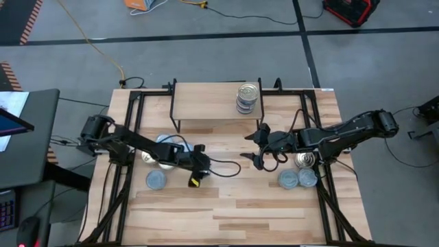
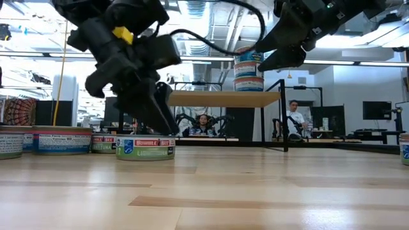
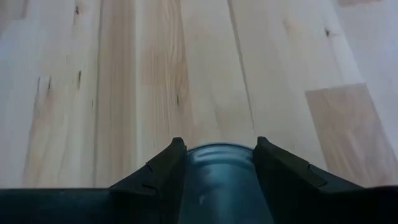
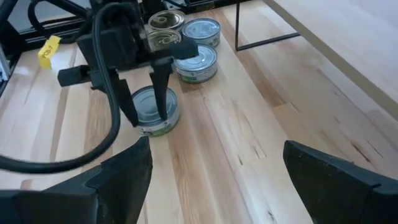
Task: Stack canned seafood by type on shelf
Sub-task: Put the green tuna can on the shelf
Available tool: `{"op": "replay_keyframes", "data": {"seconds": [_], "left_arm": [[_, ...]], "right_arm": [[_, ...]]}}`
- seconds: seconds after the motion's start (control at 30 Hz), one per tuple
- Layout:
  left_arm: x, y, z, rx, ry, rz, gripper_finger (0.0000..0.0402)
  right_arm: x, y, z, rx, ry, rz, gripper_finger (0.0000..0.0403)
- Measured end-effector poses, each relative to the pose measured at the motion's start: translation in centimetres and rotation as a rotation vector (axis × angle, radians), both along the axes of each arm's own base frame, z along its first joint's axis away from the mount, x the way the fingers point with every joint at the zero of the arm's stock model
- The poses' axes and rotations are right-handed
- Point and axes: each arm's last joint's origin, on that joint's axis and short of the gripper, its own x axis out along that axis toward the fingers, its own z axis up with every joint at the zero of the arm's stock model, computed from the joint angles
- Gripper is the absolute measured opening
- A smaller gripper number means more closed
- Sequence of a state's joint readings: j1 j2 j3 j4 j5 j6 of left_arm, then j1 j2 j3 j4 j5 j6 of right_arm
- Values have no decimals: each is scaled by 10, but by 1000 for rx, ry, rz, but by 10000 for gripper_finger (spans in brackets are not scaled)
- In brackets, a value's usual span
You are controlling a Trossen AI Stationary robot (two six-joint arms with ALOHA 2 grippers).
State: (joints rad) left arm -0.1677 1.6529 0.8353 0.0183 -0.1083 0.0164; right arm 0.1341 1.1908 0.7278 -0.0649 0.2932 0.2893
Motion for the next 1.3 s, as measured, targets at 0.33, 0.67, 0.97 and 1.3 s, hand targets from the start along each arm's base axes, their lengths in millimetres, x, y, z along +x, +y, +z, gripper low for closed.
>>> {"op": "replay_keyframes", "data": {"seconds": [0.33, 0.67, 0.97, 1.3], "left_arm": [[25, -2, -10, -8, 42, -40, 138], [39, 8, 4, -9, 98, -29, 106], [73, 24, 6, -104, 260, -72, 79], [88, 28, 23, -103, 390, -88, 71]], "right_arm": [[0, 0, 0, -2, 3, 1, 382], [0, 0, 0, -1, -1, 0, 382], [0, 2, 1, 1, -11, 7, 382], [-3, 5, 2, -1, 1, 21, 382]]}}
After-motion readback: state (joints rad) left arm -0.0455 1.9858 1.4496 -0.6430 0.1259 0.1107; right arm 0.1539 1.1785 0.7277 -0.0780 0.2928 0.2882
